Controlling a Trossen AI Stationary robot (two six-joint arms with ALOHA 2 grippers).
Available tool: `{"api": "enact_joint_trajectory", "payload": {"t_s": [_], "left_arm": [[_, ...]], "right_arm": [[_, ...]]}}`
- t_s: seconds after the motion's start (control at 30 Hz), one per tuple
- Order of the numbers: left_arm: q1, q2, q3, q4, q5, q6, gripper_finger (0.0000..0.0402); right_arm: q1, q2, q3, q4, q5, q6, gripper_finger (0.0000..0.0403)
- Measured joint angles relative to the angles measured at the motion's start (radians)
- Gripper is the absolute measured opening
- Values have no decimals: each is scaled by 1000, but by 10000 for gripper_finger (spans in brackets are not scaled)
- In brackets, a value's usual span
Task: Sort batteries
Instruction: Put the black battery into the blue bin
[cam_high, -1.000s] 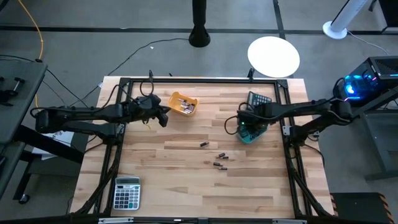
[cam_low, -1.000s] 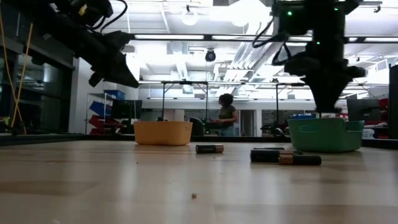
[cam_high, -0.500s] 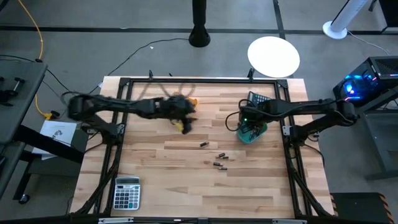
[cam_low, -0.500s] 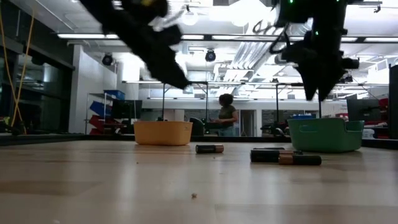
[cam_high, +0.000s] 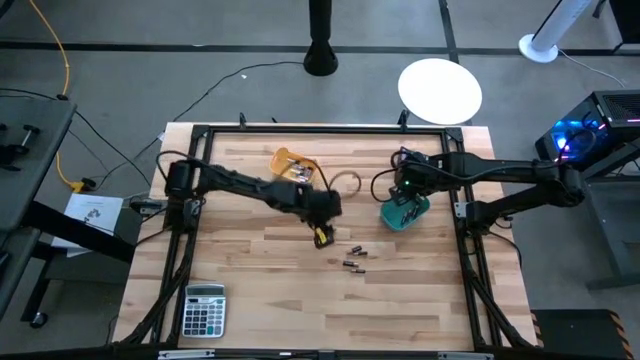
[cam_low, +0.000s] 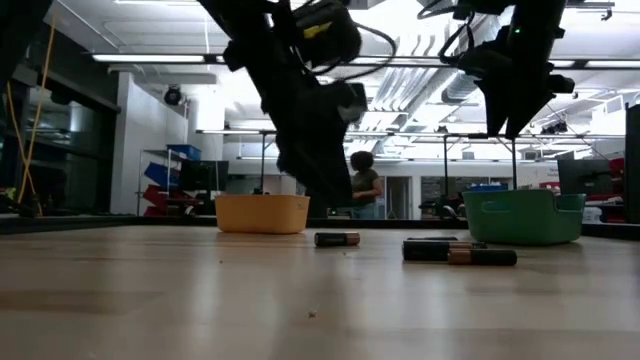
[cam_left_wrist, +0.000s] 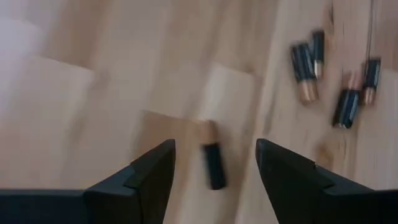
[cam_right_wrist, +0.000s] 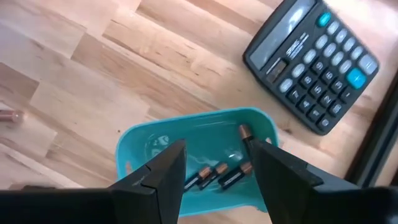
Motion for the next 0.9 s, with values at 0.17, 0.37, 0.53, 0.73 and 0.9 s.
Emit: {"api": "enact_joint_trajectory", "payload": {"t_s": [0.17, 0.37, 0.53, 0.73, 0.9], "left_arm": [[-48, 75, -1, 5, -77, -84, 206], [-67, 133, 5, 16, -150, -148, 166], [-51, 109, 1, 19, -135, -207, 30], [5, 11, -4, 253, -117, -52, 30], [53, 15, -3, 560, 11, 54, 30]], "right_arm": [[0, -10, 0, -7, 18, -41, 176], [0, -11, 0, -5, 25, -92, 176], [5, -31, 0, -7, 22, -111, 176], [64, -141, 0, 5, 19, 11, 176], [142, -244, 0, 103, 98, 171, 176]]}}
